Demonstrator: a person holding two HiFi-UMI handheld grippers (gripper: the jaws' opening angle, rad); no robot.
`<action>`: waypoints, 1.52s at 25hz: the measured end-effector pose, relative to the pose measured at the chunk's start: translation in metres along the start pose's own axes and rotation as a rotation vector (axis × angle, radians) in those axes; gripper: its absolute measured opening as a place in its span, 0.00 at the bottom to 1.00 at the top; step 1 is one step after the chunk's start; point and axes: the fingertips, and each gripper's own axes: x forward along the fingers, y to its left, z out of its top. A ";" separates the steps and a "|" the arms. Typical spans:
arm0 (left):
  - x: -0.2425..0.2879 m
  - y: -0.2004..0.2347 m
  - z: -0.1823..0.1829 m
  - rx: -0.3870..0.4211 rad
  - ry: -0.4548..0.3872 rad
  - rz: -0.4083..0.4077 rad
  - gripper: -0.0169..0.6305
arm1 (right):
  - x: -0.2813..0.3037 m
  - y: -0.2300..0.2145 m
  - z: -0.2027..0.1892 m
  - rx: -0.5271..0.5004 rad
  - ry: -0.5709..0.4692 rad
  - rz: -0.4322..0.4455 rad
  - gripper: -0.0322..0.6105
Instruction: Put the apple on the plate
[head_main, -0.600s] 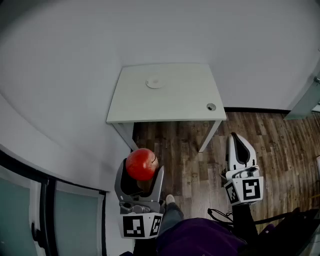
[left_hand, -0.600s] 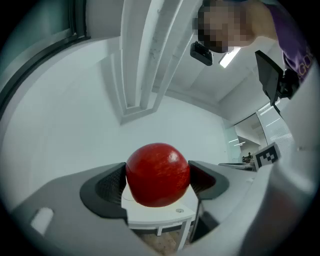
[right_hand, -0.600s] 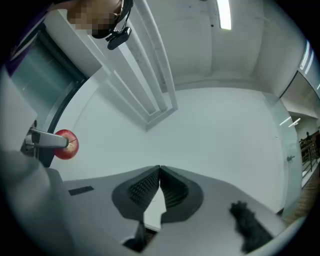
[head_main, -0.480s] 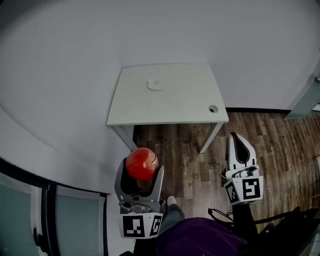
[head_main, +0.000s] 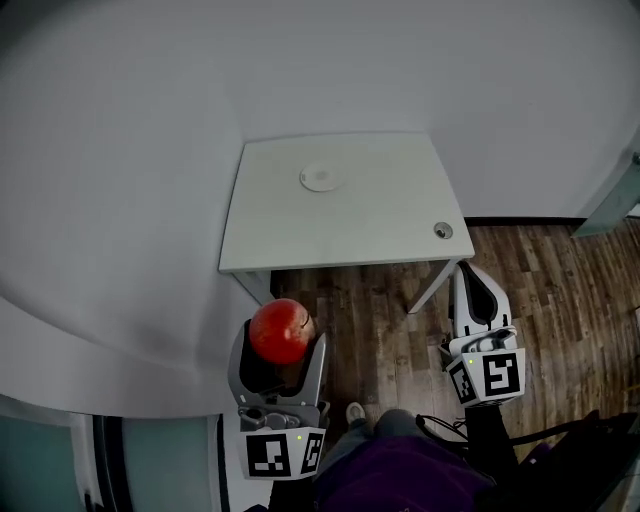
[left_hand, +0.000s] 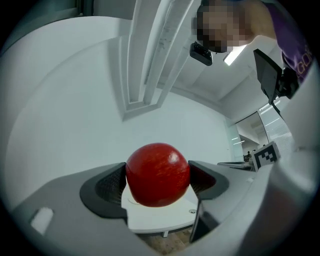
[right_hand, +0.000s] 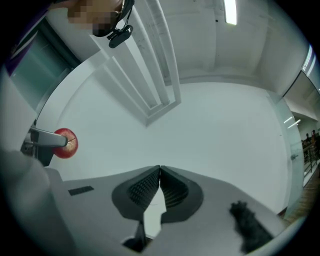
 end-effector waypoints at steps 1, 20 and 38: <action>0.003 0.003 -0.002 -0.001 0.002 -0.004 0.64 | 0.003 0.002 -0.002 0.000 0.005 -0.002 0.07; 0.116 0.040 -0.057 -0.042 0.063 0.017 0.64 | 0.121 -0.031 -0.048 0.020 0.036 0.005 0.07; 0.305 0.046 -0.116 -0.018 0.150 0.052 0.64 | 0.278 -0.128 -0.073 0.048 0.011 0.022 0.07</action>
